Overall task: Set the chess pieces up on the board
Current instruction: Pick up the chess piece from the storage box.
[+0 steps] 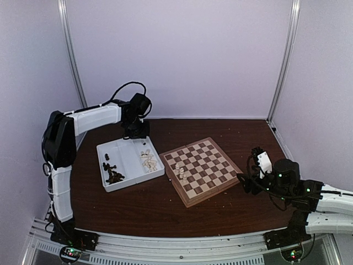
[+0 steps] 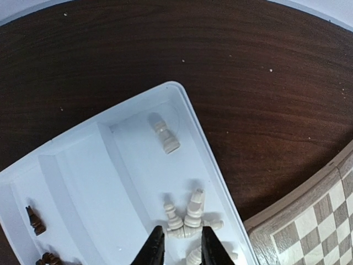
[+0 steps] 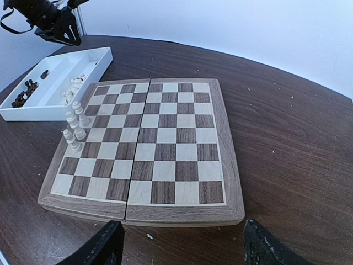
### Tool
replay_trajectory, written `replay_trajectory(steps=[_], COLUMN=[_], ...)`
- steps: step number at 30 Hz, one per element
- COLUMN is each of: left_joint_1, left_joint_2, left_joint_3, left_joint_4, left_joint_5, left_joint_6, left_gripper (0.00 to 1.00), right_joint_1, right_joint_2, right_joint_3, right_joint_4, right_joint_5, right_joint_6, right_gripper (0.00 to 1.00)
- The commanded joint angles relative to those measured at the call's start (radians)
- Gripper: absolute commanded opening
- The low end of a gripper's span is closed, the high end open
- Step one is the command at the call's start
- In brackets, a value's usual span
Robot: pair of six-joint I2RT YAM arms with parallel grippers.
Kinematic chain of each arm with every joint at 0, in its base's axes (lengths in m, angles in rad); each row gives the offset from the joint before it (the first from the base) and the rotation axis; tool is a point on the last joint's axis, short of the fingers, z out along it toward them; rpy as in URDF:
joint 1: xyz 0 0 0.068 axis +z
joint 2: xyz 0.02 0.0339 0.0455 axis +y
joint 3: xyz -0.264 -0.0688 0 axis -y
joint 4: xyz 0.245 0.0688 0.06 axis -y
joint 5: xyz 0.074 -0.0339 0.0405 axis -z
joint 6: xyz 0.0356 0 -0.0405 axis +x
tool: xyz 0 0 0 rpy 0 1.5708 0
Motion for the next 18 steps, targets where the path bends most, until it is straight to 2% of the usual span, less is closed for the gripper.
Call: replay_trajectory(steps=[1, 5, 10, 18], left_joint_1=[0.037, 0.065, 0.102, 0.123], left_joint_2=[0.091, 0.153, 0.179, 0.264], left_joint_3=[0.075, 0.122, 0.107, 0.164], left_joint_4=[0.086, 0.073, 0.131, 0.150], left_joint_5=[0.078, 0.089, 0.133, 0.192], left_joint_6=[-0.046, -0.102, -0.165, -0.197], left_gripper=[0.25, 0.25, 0.24, 0.25], right_joint_1=[-0.005, -0.005, -0.005, -0.005], right_joint_2=[-0.010, -0.007, -0.005, -0.004], right_joint_3=[-0.008, -0.008, -0.007, -0.007], right_joint_4=[0.015, 0.016, 0.016, 0.016], right_joint_5=[-0.006, -0.006, -0.006, -0.006], right_joint_6=[-0.003, -0.003, -0.003, -0.003], right_gripper=[0.75, 0.76, 0.76, 0.76])
